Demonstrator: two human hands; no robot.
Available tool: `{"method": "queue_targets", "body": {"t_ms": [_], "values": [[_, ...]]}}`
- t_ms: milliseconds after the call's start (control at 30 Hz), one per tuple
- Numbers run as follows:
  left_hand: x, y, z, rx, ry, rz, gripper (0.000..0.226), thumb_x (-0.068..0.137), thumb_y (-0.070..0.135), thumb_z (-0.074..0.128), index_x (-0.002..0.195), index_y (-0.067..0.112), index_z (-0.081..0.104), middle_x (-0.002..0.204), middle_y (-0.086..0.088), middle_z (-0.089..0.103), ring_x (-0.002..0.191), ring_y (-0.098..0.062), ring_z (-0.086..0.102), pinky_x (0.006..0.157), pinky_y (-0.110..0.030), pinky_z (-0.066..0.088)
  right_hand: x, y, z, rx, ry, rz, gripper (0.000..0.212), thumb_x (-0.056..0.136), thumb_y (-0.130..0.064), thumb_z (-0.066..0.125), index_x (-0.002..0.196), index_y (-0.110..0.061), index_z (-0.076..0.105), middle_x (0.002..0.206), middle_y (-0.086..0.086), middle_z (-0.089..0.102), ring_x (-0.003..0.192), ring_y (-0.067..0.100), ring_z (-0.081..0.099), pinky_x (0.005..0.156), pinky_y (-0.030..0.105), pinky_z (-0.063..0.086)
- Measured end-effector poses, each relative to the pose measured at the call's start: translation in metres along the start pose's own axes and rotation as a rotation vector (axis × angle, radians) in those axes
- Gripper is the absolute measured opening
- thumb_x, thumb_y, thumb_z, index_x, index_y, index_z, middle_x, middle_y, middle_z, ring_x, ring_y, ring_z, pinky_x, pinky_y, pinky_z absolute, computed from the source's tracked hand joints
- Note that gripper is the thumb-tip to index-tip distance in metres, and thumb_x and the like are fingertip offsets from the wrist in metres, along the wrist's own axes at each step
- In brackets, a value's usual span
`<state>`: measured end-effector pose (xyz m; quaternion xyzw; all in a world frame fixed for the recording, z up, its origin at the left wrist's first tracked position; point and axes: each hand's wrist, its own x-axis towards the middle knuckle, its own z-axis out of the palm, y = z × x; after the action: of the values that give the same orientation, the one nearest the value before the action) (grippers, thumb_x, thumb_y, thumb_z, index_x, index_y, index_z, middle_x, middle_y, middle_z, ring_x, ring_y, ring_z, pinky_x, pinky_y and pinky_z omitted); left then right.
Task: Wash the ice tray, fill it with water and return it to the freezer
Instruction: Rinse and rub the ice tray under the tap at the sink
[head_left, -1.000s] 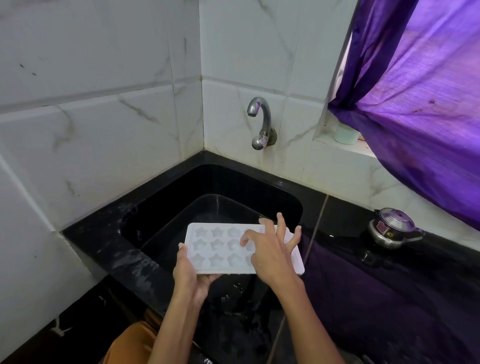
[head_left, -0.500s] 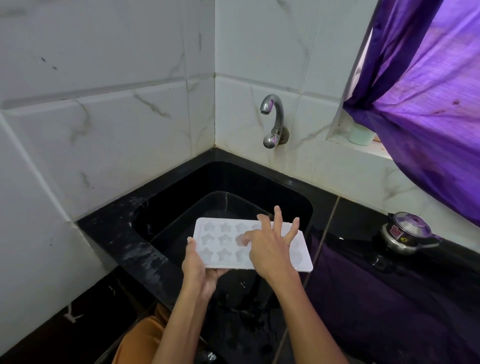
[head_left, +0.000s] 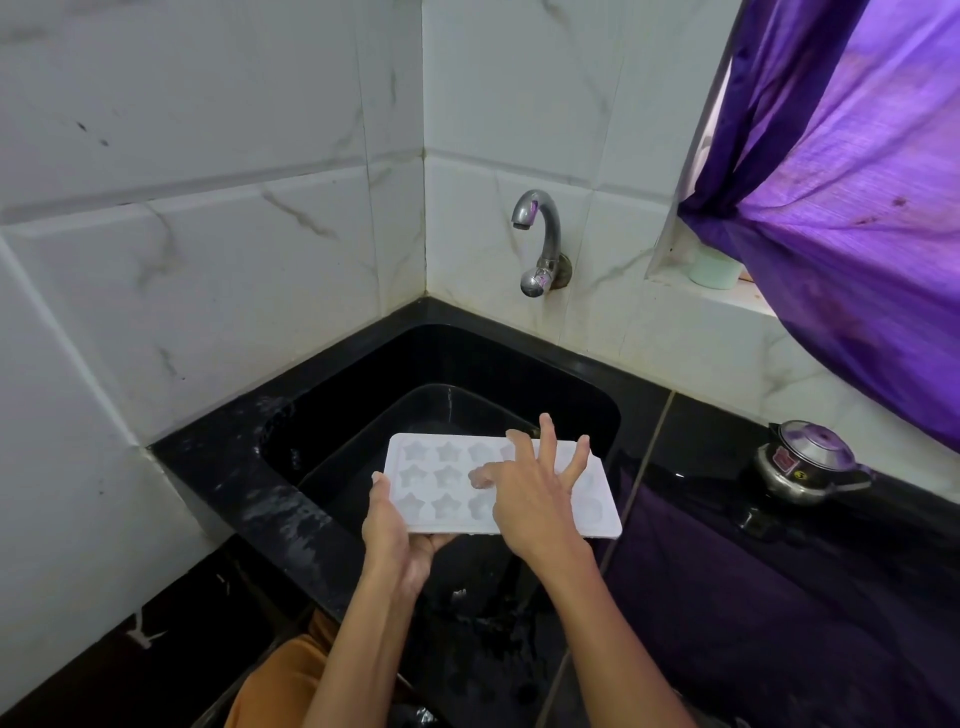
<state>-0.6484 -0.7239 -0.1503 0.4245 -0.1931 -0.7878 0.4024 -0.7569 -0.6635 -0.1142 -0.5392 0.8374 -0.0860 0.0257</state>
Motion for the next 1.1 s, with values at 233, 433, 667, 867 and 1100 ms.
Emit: {"method": "queue_targets", "body": {"t_ms": [233,433,667,867,1100], "values": [[0.002,-0.003,0.0,-0.001,0.002,-0.009,0.046,0.1,0.049,0.031,0.102,0.012,0.059,0.108,-0.018,0.067,0.1,-0.038,0.064,0.082,-0.058,0.052,-0.002,0.001,0.0,-0.008,0.001,0.01,0.059,0.084,0.006,0.05,0.121,-0.039,0.061,0.159,0.008,0.013,0.145,0.036,-0.019,0.107,0.066,-0.02],[0.003,-0.006,0.0,0.01,0.017,-0.027,0.049,0.1,0.05,0.031,0.107,0.01,0.059,0.109,-0.019,0.067,0.099,-0.038,0.065,0.077,-0.055,0.054,-0.004,0.001,-0.004,-0.009,-0.013,0.011,0.055,0.082,0.008,0.052,0.113,-0.035,0.066,0.152,0.005,0.025,0.146,0.036,-0.016,0.108,0.066,-0.019],[0.001,-0.006,0.002,-0.007,0.016,-0.034,0.049,0.1,0.049,0.031,0.11,0.009,0.057,0.107,-0.019,0.067,0.097,-0.037,0.065,0.069,-0.051,0.054,-0.003,-0.008,-0.005,0.044,0.038,0.007,0.05,0.08,0.007,0.05,0.117,-0.028,0.054,0.151,0.005,0.024,0.147,0.034,-0.013,0.109,0.065,-0.017],[0.001,-0.007,-0.001,0.007,0.02,-0.031,0.048,0.101,0.048,0.031,0.105,0.009,0.059,0.104,-0.021,0.068,0.092,-0.037,0.067,0.066,-0.049,0.055,-0.003,-0.02,-0.006,-0.014,-0.024,-0.06,0.056,0.085,0.003,0.051,0.127,-0.034,0.06,0.162,0.008,0.004,0.145,0.036,-0.021,0.106,0.065,-0.021],[-0.001,-0.009,-0.002,0.014,0.016,-0.039,0.048,0.1,0.049,0.031,0.103,0.01,0.059,0.101,-0.02,0.069,0.09,-0.036,0.067,0.066,-0.048,0.055,-0.006,-0.023,-0.003,-0.02,-0.043,-0.067,0.048,0.09,-0.001,0.051,0.124,-0.033,0.062,0.157,0.009,0.019,0.146,0.037,-0.017,0.106,0.064,-0.021]]}}
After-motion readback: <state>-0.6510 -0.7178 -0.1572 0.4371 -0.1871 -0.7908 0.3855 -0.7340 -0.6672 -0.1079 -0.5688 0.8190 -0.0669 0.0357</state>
